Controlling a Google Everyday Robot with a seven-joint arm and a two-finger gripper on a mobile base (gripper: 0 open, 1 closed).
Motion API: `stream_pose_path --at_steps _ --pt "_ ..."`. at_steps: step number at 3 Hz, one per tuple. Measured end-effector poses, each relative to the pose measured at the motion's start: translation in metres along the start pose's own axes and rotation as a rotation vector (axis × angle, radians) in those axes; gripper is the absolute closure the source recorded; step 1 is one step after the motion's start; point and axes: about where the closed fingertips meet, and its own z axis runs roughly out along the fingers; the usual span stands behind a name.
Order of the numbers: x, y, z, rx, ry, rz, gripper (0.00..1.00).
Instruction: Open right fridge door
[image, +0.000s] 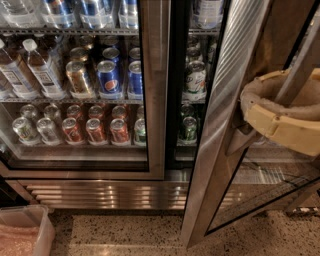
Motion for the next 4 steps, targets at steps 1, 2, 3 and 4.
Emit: stream_pose_path --at_steps 1,2,3,4 --pt "-0.012 0.019 -0.016 0.12 0.008 -0.031 0.11" --pt "-0.034 0.062 -0.063 0.403 0.042 -0.121 0.0" --pt "-0.071 0.106 -0.117 0.681 0.067 -0.183 0.0" --pt "-0.125 0.137 -0.125 0.81 0.103 -0.301 0.0"
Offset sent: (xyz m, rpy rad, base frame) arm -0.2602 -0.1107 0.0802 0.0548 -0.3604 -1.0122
